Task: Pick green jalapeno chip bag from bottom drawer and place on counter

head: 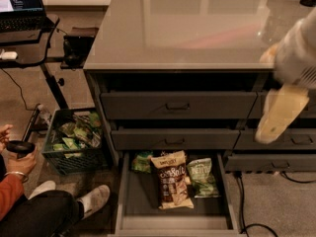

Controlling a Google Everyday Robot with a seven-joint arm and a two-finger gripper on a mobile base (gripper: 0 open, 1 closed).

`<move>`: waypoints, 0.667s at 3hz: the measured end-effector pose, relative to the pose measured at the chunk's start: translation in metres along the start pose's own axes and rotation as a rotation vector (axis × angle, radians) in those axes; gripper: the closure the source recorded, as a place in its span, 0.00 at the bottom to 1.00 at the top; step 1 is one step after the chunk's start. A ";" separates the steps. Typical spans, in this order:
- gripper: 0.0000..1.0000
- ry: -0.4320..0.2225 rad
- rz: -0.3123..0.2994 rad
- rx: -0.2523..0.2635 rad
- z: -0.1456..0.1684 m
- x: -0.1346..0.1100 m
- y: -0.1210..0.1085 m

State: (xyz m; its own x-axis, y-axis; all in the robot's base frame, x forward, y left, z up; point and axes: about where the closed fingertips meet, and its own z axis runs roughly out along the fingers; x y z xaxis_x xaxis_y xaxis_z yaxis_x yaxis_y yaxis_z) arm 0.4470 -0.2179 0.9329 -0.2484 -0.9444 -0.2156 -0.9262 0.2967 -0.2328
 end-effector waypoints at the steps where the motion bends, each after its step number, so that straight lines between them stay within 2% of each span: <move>1: 0.00 -0.011 0.047 -0.072 0.099 0.021 0.014; 2: 0.00 -0.044 0.038 -0.088 0.178 0.031 0.013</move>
Offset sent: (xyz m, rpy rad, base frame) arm 0.0630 0.0013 -0.2697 0.1187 0.0586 0.0174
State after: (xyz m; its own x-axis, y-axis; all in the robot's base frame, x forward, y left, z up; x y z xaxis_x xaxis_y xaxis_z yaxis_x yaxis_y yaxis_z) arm 0.4780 -0.2178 0.7541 -0.2729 -0.9249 -0.2647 -0.9382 0.3168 -0.1394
